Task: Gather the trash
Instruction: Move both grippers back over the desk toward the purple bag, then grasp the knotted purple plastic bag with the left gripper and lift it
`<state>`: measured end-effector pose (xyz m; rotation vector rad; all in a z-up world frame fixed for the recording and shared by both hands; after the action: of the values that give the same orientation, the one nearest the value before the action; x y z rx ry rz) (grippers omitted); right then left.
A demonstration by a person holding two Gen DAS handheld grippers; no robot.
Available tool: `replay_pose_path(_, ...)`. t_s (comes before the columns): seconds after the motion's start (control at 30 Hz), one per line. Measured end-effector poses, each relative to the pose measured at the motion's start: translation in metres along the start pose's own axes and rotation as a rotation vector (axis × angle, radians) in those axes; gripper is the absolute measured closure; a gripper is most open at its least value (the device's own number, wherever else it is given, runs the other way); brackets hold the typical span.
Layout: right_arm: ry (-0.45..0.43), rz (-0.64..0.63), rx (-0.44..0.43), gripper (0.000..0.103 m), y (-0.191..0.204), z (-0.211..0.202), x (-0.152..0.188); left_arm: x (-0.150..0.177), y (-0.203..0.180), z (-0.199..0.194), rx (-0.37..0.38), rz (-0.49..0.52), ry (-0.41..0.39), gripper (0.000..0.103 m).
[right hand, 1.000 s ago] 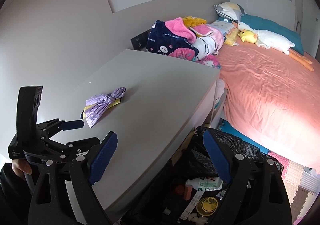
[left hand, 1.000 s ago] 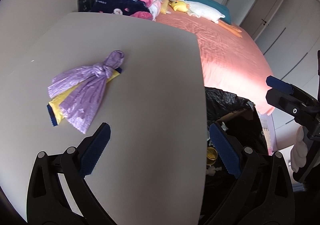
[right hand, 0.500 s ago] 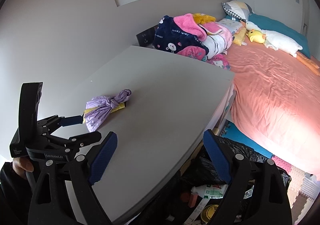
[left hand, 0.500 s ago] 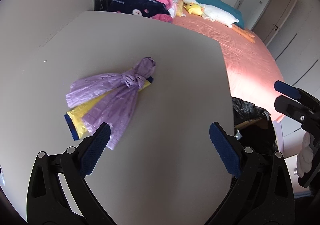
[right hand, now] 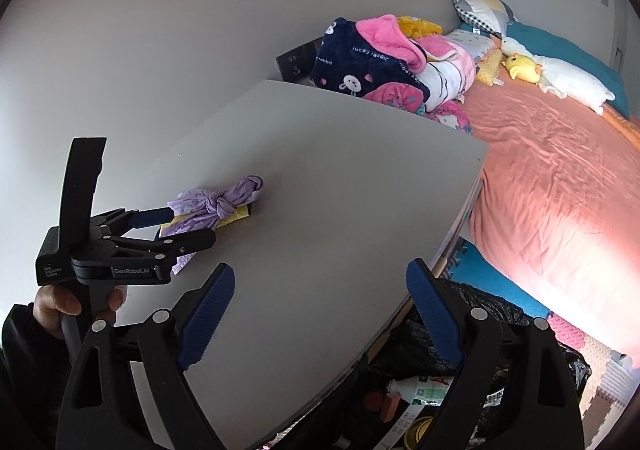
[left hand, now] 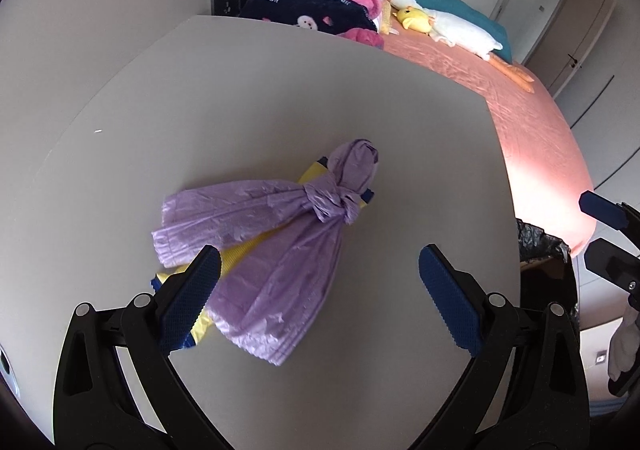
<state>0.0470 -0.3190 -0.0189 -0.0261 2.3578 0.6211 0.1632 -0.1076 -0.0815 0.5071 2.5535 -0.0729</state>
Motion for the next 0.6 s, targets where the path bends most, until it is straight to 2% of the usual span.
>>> replay_pose_path(0.23,0.012,0.005,-0.010,0.015,-0.001,0.014,-0.007,-0.007,0.005,0.010,-0.015,0.000,-0.006,0.007)
replay_pose_path(0.4,0.017,0.010,-0.030,0.015,-0.001,0.026,-0.013,-0.012,0.010,0.015,0.003,-0.022,-0.001,0.007)
replay_pose_path(0.6,0.030,0.014,-0.047,0.015,0.003,0.038,-0.018,-0.016,0.013,0.021,0.017,-0.036,0.011,0.021)
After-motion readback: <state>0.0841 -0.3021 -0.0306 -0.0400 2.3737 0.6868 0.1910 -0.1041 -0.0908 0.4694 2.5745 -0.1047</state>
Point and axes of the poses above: each gripper's, at about its wrist camera, not at the fingertips, and z roughly the way its jaws point, y to its left, x to its underside, the point moved 2 cm from there along z, roughly the way its jaws point, and after that the axes turned 14 degrees about -x, right-handed, at the moved point
